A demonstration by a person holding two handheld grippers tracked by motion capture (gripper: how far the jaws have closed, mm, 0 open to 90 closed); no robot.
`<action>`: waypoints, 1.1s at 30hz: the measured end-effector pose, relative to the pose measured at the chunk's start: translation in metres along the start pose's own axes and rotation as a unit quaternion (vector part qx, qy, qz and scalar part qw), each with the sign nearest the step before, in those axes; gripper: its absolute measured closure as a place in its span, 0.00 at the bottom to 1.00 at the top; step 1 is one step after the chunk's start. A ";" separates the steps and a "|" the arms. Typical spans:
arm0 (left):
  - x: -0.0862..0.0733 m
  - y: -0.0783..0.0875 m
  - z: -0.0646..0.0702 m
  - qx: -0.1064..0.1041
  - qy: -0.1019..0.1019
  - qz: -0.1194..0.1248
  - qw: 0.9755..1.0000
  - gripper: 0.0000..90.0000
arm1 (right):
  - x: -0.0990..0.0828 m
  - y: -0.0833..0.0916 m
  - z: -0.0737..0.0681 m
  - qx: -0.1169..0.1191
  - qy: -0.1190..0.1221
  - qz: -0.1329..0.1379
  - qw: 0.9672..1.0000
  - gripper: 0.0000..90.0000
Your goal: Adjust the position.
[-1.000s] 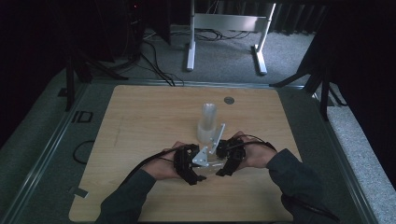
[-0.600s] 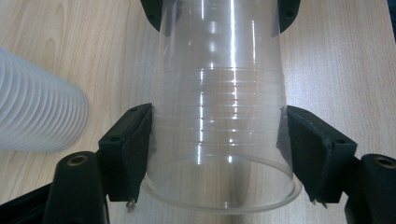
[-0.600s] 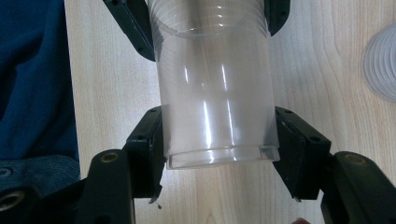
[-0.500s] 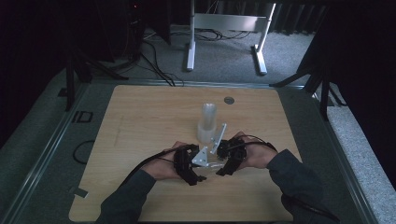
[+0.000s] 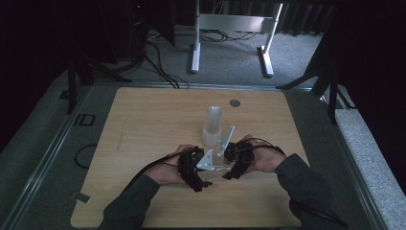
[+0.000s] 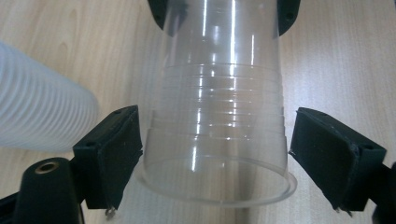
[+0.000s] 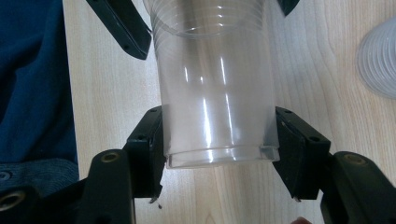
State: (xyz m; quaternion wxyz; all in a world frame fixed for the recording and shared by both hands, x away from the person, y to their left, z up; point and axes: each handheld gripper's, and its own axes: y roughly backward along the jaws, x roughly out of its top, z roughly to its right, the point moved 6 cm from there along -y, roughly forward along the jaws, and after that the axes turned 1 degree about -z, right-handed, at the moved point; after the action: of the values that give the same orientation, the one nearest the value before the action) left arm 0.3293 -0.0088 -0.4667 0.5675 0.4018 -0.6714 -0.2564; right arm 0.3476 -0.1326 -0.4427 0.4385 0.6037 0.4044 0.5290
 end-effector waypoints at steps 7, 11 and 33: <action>0.001 0.006 -0.005 0.006 0.021 0.025 0.999 0.17 | -0.004 0.001 0.001 0.000 -0.007 0.012 1.000 0.46; 0.001 0.008 -0.007 0.012 0.027 0.034 0.999 0.17 | -0.005 0.002 0.002 -0.002 -0.009 0.017 1.000 0.46; -0.004 0.027 -0.023 0.042 0.081 0.102 0.991 0.17 | -0.020 0.010 0.009 -0.011 -0.036 0.057 0.998 0.46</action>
State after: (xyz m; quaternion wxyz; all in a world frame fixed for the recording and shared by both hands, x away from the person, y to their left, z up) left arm 0.3452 0.0117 -0.4418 0.6255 0.3742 -0.6711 -0.1357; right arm 0.3550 -0.1554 -0.4398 0.4289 0.6393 0.3474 0.5354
